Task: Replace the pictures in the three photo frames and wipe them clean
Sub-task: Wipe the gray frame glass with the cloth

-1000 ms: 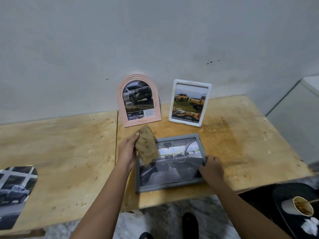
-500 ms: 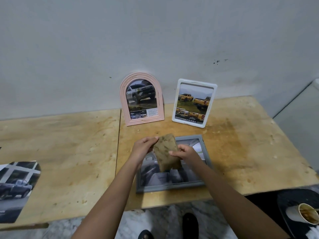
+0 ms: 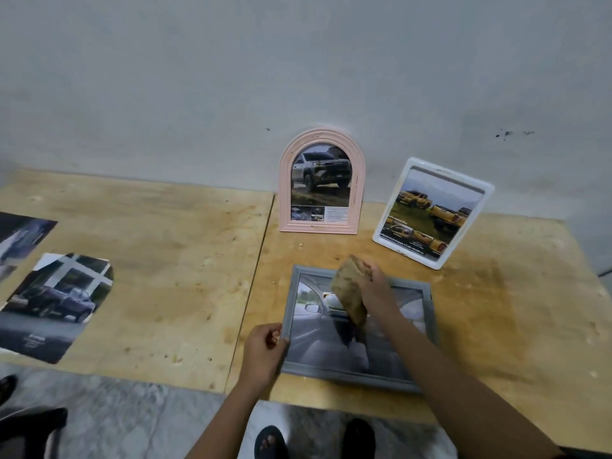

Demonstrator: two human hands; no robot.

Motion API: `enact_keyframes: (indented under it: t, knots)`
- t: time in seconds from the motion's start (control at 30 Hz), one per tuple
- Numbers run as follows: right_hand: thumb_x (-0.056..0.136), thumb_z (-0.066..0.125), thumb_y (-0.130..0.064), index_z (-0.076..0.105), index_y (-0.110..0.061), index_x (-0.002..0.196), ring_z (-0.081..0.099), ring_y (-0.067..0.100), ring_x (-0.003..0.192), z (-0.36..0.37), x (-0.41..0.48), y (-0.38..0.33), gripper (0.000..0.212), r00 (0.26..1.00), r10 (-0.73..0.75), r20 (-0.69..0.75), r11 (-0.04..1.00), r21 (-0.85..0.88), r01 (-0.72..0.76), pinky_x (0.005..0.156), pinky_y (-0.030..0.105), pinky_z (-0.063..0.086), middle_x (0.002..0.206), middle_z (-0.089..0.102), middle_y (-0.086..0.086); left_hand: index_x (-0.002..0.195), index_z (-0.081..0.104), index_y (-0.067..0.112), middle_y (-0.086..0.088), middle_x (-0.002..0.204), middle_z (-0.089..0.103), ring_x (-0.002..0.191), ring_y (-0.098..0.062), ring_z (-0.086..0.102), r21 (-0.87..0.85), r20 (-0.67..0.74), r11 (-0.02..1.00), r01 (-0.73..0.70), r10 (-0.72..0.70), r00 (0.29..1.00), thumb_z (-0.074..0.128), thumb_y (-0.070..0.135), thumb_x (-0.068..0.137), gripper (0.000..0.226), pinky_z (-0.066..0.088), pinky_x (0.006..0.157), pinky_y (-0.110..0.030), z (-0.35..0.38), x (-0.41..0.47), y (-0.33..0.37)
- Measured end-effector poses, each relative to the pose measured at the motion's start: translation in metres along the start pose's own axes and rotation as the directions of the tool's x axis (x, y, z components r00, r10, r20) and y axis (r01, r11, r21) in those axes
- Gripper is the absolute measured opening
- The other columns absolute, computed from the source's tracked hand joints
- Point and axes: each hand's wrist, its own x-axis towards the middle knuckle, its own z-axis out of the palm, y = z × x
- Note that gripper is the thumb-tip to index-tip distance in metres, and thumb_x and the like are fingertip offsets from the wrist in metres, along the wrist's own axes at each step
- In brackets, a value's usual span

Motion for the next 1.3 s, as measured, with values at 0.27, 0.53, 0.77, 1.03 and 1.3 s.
enact_keyframes:
  t: [0.27, 0.53, 0.77, 1.03, 1.3]
  knots:
    - [0.065, 0.034, 0.015, 0.051, -0.004, 0.131, 0.041, 0.037, 0.130, 0.084, 0.004, 0.036, 0.071, 0.496, -0.473, 0.728, 0.247, -0.431, 0.868, 0.108, 0.053, 0.033, 0.135, 0.049, 0.022, 0.082, 0.063, 0.018, -0.002, 0.081, 0.055, 0.070, -0.006, 0.051, 0.120, 0.001, 0.987, -0.110, 0.110, 0.994, 0.069, 0.015, 0.081, 0.007, 0.038, 0.062, -0.012, -0.003, -0.006, -0.007]
    - [0.098, 0.043, -0.022, 0.045, -0.011, 0.138, 0.002, 0.013, 0.145, 0.096, -0.009, 0.053, 0.041, 0.636, -0.413, 0.652, 0.396, -0.501, 0.770, 0.111, 0.018, -0.002, 0.155, 0.023, 0.003, 0.056, 0.053, 0.011, 0.004, 0.062, 0.045, 0.057, -0.004, 0.041, 0.181, -0.018, 0.970, -0.165, 0.171, 0.985, 0.067, 0.014, 0.081, 0.029, 0.030, 0.054, -0.009, -0.004, -0.005, -0.013]
    - [0.094, 0.048, -0.003, 0.058, -0.002, 0.124, 0.014, 0.018, 0.140, 0.109, -0.006, 0.060, 0.032, 0.694, -0.452, 0.560, 0.491, -0.493, 0.718, 0.115, 0.027, 0.018, 0.145, 0.039, 0.011, 0.048, 0.052, 0.017, 0.008, 0.046, 0.043, 0.044, -0.004, 0.044, 0.199, 0.060, 0.968, -0.155, 0.146, 0.987, 0.063, 0.014, 0.080, 0.033, 0.025, 0.043, -0.017, -0.008, 0.001, -0.010]
    - [0.093, 0.043, 0.005, 0.057, -0.005, 0.125, 0.018, 0.016, 0.142, 0.111, 0.030, 0.041, 0.036, 0.714, -0.398, 0.576, 0.446, -0.558, 0.700, 0.110, 0.016, 0.015, 0.144, 0.043, 0.009, 0.065, 0.057, 0.012, 0.001, 0.065, 0.052, 0.057, -0.009, 0.044, 0.276, 0.029, 0.959, -0.059, 0.053, 0.998, 0.064, 0.031, 0.083, 0.027, 0.028, 0.048, -0.016, -0.003, -0.002, -0.010]
    - [0.097, 0.038, -0.005, 0.047, -0.009, 0.135, 0.022, 0.019, 0.142, 0.103, 0.059, 0.007, 0.039, 0.749, -0.351, 0.562, 0.430, -0.614, 0.662, 0.114, 0.028, 0.010, 0.149, 0.037, 0.006, 0.100, 0.059, 0.004, -0.008, 0.094, 0.057, 0.083, -0.017, 0.054, 0.436, 0.128, 0.897, -0.070, 0.016, 0.992, 0.058, 0.023, 0.090, 0.021, 0.031, 0.063, -0.015, -0.011, 0.001, 0.014]
